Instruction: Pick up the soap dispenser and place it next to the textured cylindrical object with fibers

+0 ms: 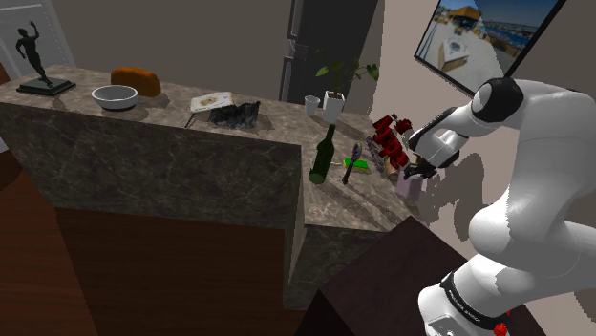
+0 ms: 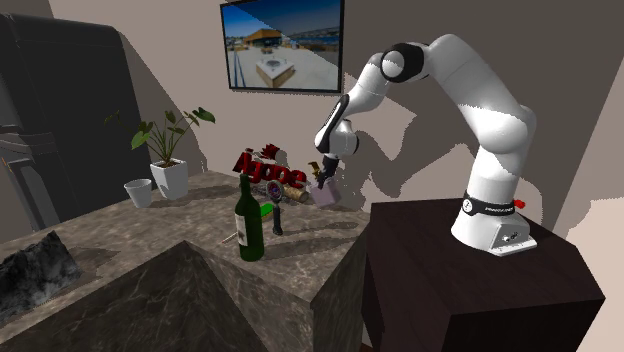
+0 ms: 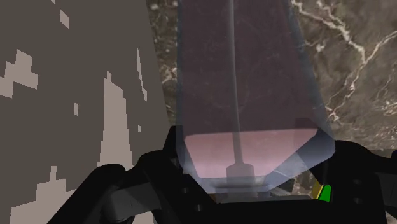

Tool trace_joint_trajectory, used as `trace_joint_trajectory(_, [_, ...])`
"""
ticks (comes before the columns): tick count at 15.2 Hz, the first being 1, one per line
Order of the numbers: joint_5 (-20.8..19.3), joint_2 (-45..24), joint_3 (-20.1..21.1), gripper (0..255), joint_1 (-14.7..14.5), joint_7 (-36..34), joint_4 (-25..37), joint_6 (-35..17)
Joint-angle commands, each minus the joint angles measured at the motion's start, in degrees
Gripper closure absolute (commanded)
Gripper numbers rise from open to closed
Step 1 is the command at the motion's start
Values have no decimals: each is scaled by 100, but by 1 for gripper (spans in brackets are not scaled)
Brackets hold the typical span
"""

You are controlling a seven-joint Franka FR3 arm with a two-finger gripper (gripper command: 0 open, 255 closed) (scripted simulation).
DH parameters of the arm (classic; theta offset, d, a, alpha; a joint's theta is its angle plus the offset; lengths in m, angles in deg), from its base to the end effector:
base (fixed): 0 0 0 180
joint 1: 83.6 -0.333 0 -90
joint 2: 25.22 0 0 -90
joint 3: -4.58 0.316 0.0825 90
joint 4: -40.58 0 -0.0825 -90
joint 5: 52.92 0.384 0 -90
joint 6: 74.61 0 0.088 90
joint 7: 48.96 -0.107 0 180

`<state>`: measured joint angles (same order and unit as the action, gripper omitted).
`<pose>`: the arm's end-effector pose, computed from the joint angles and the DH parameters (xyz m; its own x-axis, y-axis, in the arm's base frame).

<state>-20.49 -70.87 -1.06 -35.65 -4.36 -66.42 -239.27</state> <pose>0.3549 -0.5279 0.1056 0.7683 -0.5858 0.2578 -0.6043 -0.7967 -0.0093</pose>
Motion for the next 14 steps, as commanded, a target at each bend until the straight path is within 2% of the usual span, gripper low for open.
trace_joint_trajectory(1, [2, -47, -1, 255, 16, 5, 11, -4])
trace_joint_trajectory(6, [0, -47, -1, 255, 16, 4, 11, -4])
trace_joint_trajectory(7, [-4, -33, -6, 0, 17, 4, 7, 7])
trace_joint_trajectory(12, [0, -47, -1, 0, 16, 4, 11, -4])
trace_joint_trajectory(14, [-48, 368, -112, 0, -59, -35, -298, 119])
